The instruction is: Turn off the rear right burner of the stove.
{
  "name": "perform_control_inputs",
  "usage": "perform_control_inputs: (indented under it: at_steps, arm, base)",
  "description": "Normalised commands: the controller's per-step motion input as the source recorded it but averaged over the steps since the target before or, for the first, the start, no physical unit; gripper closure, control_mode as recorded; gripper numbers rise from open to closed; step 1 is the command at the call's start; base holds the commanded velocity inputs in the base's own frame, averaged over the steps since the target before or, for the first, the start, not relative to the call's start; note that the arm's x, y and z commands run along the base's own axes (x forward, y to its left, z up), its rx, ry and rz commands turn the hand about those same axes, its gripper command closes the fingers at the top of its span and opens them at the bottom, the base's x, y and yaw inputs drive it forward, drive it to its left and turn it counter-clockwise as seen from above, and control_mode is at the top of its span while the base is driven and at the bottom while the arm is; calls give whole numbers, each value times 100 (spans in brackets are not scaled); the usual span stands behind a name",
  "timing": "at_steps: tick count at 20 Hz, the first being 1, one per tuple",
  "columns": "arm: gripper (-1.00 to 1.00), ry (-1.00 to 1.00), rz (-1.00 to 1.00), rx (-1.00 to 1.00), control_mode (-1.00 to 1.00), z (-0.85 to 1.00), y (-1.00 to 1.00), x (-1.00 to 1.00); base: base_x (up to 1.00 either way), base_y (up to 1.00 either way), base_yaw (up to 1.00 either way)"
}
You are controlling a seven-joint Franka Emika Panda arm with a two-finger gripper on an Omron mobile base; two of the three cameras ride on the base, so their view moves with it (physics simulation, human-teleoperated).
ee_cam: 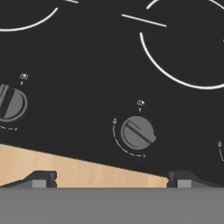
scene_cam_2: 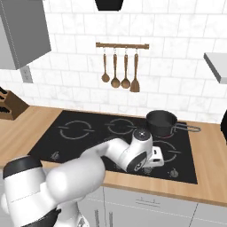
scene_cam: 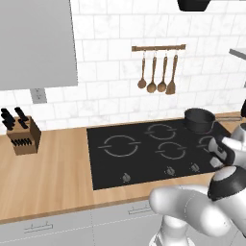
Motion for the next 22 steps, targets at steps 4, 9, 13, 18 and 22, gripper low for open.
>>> perform_control_inputs:
  at_steps: [4,9,13,18,22]
  arm:
    - [-100,0,0,0,-100,-10,-23,13]
    - [-100,0,0,0,-100,-14,-34,1]
    - [-100,0,0,0,-100,-17,-7,7]
    - [-100,0,0,0,-100,-13,0,14]
    - [-100,0,0,0,-100,-13,0,9]
  base:
    - [0,0,0]
    - [0,0,0]
    - [0,0,0]
    - [0,0,0]
    - [0,0,0]
